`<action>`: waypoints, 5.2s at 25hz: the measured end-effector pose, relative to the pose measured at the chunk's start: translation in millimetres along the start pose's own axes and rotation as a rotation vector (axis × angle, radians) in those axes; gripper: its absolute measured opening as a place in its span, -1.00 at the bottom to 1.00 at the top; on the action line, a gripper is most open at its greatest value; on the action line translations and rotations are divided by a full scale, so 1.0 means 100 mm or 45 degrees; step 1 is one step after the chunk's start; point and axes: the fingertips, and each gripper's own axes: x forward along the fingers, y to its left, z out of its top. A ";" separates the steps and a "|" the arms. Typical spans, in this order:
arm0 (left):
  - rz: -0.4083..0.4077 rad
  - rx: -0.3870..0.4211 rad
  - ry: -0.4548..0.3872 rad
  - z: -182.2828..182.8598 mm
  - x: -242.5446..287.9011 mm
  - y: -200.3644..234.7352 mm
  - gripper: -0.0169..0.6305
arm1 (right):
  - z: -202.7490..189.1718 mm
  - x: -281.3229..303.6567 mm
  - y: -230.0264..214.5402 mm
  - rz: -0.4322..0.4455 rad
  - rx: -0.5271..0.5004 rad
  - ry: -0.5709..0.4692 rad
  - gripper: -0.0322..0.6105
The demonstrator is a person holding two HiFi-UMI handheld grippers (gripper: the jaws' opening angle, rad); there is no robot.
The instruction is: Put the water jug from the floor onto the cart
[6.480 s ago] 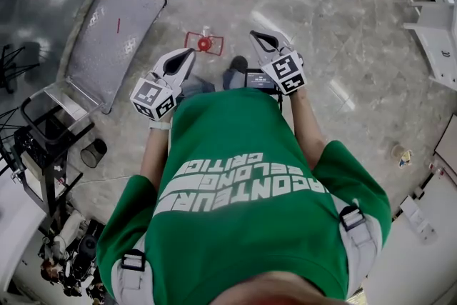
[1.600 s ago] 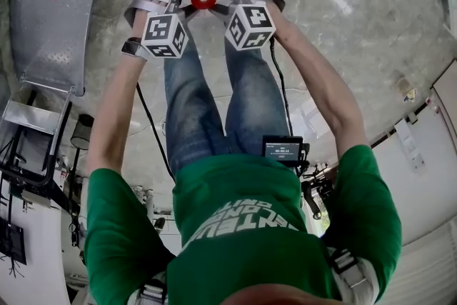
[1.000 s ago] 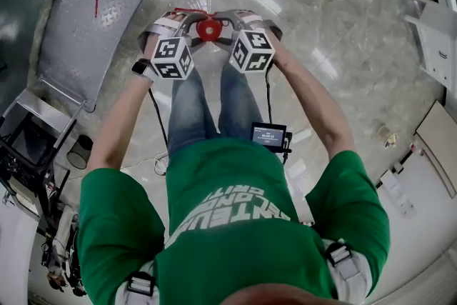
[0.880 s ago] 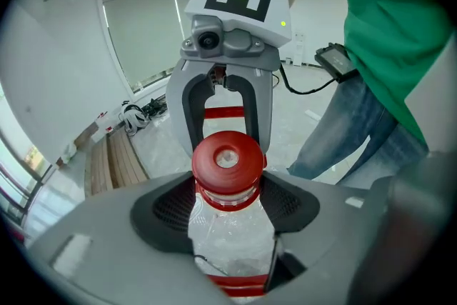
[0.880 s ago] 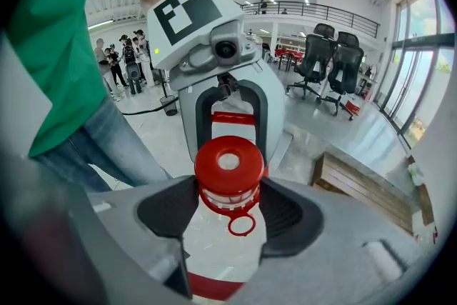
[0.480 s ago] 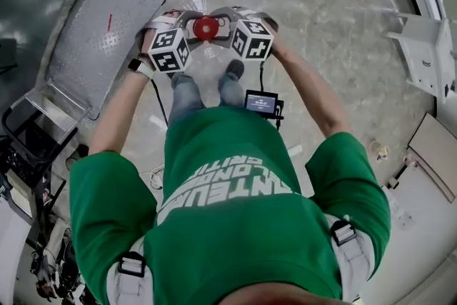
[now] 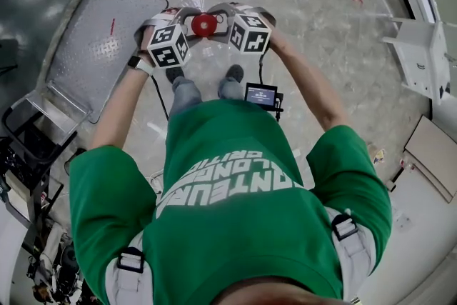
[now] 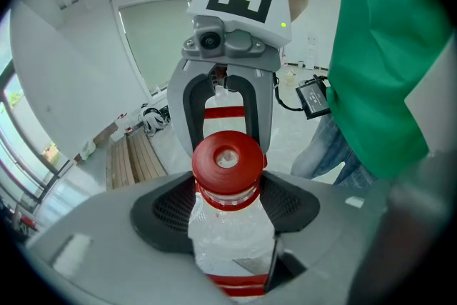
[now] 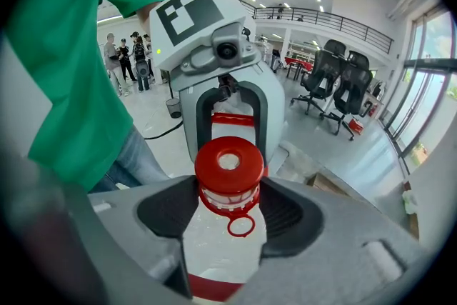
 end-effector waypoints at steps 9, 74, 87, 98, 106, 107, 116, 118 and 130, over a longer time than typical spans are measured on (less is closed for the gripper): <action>0.066 -0.052 0.009 -0.69 -0.64 0.16 -0.01 | 0.80 0.46 -0.24 0.042 -0.085 -0.002 -0.11; 0.627 -0.978 0.367 -4.53 -3.21 1.00 -0.01 | 4.30 3.24 -1.46 0.738 -0.904 -0.241 -0.11; 0.546 -0.996 0.337 -5.08 -3.10 0.61 -0.01 | 4.36 3.85 -1.15 0.779 -0.854 -0.153 -0.11; 0.466 -0.996 0.326 -5.60 -2.82 0.43 -0.01 | 4.23 4.46 -1.04 0.794 -0.799 -0.064 -0.11; 0.422 -0.983 0.348 -6.07 -2.57 0.44 -0.02 | 4.11 4.96 -1.11 0.781 -0.805 -0.009 -0.11; 0.418 -0.985 0.350 -6.13 -2.53 0.44 -0.02 | 4.09 5.02 -1.12 0.781 -0.808 -0.002 -0.11; 0.390 -1.008 0.387 -6.59 -2.17 0.42 -0.02 | 3.86 5.57 -1.18 0.750 -0.864 0.026 -0.11; 0.384 -1.013 0.398 -6.70 -2.10 0.39 -0.02 | 3.82 5.69 -1.18 0.744 -0.874 0.027 -0.11; 0.382 -0.994 0.408 -6.99 -1.92 0.38 -0.02 | 3.71 6.02 -1.21 0.729 -0.862 0.020 -0.11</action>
